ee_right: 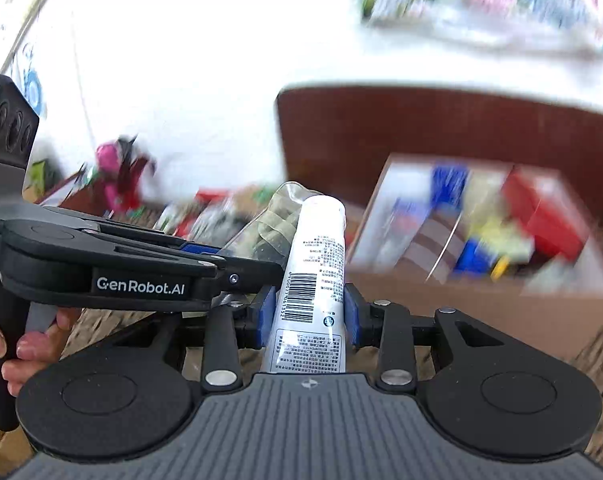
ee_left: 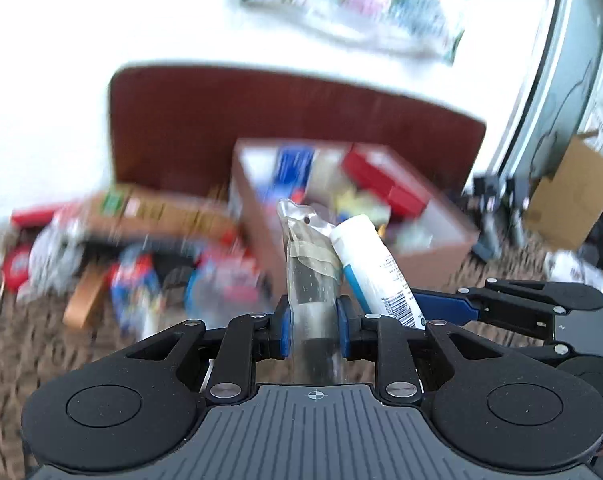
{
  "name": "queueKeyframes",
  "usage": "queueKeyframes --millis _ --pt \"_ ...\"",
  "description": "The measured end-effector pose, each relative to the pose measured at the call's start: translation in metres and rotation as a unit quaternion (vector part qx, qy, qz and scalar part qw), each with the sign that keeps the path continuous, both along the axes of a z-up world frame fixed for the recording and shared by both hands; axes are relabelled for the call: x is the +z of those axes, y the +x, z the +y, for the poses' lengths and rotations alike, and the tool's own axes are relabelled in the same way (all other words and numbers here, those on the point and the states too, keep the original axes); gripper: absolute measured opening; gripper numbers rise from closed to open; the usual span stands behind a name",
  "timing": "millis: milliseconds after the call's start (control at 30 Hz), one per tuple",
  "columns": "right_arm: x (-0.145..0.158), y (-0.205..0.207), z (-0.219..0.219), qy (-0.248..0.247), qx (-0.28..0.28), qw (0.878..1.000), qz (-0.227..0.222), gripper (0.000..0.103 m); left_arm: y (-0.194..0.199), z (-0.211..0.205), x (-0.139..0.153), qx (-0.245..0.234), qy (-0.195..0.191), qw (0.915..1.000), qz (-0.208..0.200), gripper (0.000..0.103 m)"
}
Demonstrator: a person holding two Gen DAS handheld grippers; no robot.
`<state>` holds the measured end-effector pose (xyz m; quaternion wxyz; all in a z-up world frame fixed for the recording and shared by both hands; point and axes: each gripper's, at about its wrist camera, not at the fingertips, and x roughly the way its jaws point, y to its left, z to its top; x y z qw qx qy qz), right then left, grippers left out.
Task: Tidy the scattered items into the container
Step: 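Carry both items into the cardboard box and open both grippers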
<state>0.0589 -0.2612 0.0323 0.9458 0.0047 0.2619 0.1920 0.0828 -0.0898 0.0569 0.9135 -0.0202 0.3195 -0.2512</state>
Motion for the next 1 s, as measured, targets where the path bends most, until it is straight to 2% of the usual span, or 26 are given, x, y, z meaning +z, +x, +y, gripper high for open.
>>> queueKeyframes --millis 167,300,500,700,767,800,833,867,1000 --pt "0.037 0.047 -0.017 -0.02 -0.021 0.999 -0.035 0.041 0.049 -0.035 0.035 0.004 -0.008 0.9994 -0.034 0.02" --pt "0.038 0.09 -0.027 -0.022 -0.036 0.998 -0.036 0.041 0.093 -0.059 0.039 0.011 0.0 0.9991 -0.041 0.02" --pt "0.006 0.15 -0.051 -0.005 -0.052 0.999 0.002 0.041 0.16 -0.079 0.004 0.013 -0.006 0.9999 0.002 0.02" --pt "-0.026 0.189 -0.065 0.004 -0.06 0.998 0.029 0.042 0.198 -0.097 -0.029 0.013 0.016 0.9996 0.019 0.023" --pt "-0.035 0.199 -0.068 -0.002 -0.06 0.998 0.036 0.043 0.207 -0.097 -0.037 0.023 0.007 0.9994 0.025 0.064" --pt "-0.038 0.202 -0.069 -0.013 -0.063 0.997 0.037 0.054 0.21 -0.095 -0.041 0.035 0.006 0.999 0.028 0.08" --pt "-0.042 0.202 -0.069 -0.025 -0.069 0.997 0.035 0.073 0.21 -0.094 -0.044 0.043 0.007 0.9986 0.029 0.103" --pt "-0.046 0.2 -0.069 -0.039 -0.078 0.996 0.027 0.078 0.207 -0.092 -0.046 0.045 0.01 0.9986 0.024 0.103" --pt "-0.058 0.189 -0.07 -0.075 -0.08 0.994 0.028 0.078 0.195 -0.093 -0.055 0.024 0.045 0.9987 -0.001 0.103"
